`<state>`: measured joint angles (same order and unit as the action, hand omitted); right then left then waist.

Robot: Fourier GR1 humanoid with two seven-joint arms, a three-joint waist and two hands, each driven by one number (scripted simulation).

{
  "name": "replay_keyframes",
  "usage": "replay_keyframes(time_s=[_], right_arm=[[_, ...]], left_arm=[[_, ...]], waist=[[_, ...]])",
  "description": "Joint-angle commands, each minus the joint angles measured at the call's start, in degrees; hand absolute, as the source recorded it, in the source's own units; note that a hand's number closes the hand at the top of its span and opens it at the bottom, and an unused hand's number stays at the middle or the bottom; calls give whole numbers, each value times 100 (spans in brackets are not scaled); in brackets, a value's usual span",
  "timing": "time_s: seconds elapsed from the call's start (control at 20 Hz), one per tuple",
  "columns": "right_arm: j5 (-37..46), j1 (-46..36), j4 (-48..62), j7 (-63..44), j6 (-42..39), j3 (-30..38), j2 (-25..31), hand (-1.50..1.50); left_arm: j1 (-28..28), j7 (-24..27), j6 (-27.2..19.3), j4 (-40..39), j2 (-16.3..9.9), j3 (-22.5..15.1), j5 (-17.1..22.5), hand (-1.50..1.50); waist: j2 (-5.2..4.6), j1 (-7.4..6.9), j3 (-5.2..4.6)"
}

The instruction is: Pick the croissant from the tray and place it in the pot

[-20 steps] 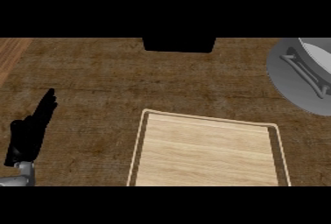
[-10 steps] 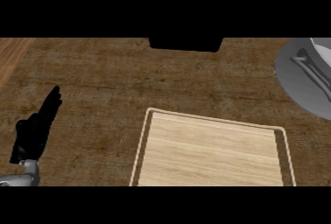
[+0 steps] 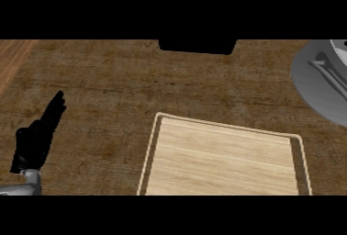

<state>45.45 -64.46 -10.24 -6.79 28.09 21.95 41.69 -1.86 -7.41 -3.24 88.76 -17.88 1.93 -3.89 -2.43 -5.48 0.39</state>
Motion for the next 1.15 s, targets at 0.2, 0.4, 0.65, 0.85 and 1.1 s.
replay_keyframes(time_s=[0.2,0.4,0.65,0.85,1.1], right_arm=[[-1130,77,-691,1476,1003,1072,-333,-150],[-1629,-107,-691,1795,722,1540,-130,-150],[-2094,130,-495,2226,-226,1844,33,-150],[-2374,249,-518,2472,-452,1986,-36,-150],[-2882,1014,-929,2950,-700,2144,-296,-150]], left_arm=[[-152,-174,-70,-75,-23,72,-49,0],[-206,-38,-50,-237,4,90,-50,0],[81,260,1,-452,-46,284,-4,0],[39,475,7,-749,8,309,-71,0],[112,9,64,-216,-28,460,67,0]], waist=[[54,161,16],[33,150,-2],[131,301,-24],[160,378,-31],[234,506,-36]])
